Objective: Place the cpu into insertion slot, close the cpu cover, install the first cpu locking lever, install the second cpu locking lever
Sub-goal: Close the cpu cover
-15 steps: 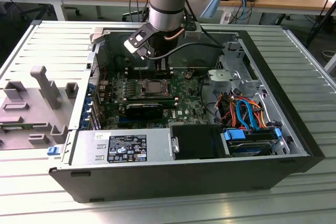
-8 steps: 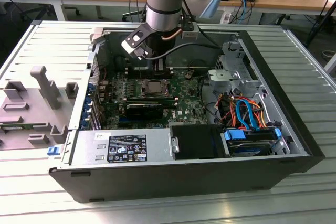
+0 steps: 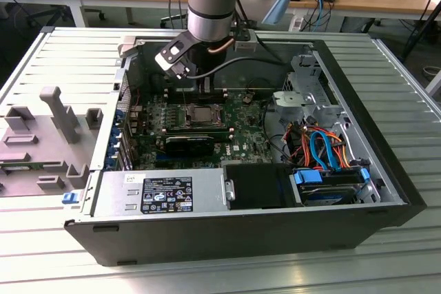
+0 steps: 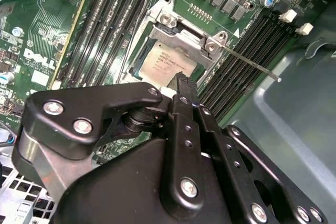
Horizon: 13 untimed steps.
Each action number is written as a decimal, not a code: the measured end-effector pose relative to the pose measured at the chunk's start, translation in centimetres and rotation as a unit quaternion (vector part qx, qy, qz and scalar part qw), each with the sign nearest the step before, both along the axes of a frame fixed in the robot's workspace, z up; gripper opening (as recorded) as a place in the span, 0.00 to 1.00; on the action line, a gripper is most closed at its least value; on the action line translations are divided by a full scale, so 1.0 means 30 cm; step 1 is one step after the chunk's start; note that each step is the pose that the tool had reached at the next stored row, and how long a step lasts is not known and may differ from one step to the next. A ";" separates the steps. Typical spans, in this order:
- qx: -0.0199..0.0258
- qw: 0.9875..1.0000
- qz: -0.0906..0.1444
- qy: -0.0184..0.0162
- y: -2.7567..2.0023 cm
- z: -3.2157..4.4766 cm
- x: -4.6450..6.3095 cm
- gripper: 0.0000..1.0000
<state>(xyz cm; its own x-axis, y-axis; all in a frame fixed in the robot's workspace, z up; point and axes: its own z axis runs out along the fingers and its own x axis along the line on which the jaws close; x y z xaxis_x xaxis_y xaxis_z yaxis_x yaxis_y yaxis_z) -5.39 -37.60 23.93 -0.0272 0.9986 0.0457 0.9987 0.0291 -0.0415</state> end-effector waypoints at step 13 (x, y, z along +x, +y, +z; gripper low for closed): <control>0.000 1.000 0.000 0.000 0.000 -0.006 -0.016 0.11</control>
